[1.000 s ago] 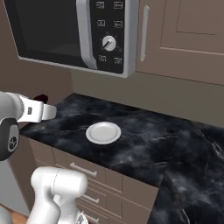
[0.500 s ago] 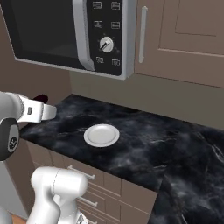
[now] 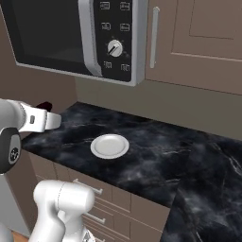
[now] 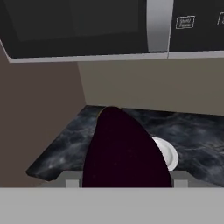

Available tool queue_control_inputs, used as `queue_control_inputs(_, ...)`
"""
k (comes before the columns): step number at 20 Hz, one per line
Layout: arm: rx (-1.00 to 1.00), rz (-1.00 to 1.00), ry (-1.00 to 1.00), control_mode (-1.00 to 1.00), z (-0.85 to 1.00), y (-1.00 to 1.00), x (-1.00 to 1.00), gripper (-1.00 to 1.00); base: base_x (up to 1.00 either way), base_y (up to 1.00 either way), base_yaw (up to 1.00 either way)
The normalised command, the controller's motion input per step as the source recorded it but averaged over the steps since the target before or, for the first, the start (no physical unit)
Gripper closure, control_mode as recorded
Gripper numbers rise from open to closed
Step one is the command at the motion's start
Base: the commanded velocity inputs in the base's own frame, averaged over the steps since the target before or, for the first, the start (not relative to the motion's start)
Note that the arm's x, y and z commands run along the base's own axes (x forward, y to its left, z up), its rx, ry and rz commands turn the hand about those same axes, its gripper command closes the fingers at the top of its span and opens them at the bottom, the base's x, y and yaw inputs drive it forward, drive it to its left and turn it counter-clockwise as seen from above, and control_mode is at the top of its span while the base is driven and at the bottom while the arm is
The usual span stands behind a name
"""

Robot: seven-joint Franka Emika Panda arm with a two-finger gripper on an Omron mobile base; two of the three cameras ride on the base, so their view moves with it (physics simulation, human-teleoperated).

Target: Pick eggplant from the fridge and place it on the plate on the counter.

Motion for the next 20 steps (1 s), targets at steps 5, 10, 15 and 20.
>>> queue_control_inputs(5,-0.04,-0.02,0.0,-1.0,-0.12,0.0,0.02,1.0,0.0,0.0,0.0)
queue_control_inputs(10,-0.07,-0.11,0.0,-1.0,-0.17,0.0,0.0,1.0,0.0,0.0,0.0)
queue_control_inputs(15,-0.08,-0.18,0.0,-1.0,-0.15,0.09,0.11,1.0,0.0,0.0,0.0)
queue_control_inputs(20,-0.08,-0.23,-0.02,-1.0,-0.11,0.05,0.1,1.0,0.0,0.0,0.0)
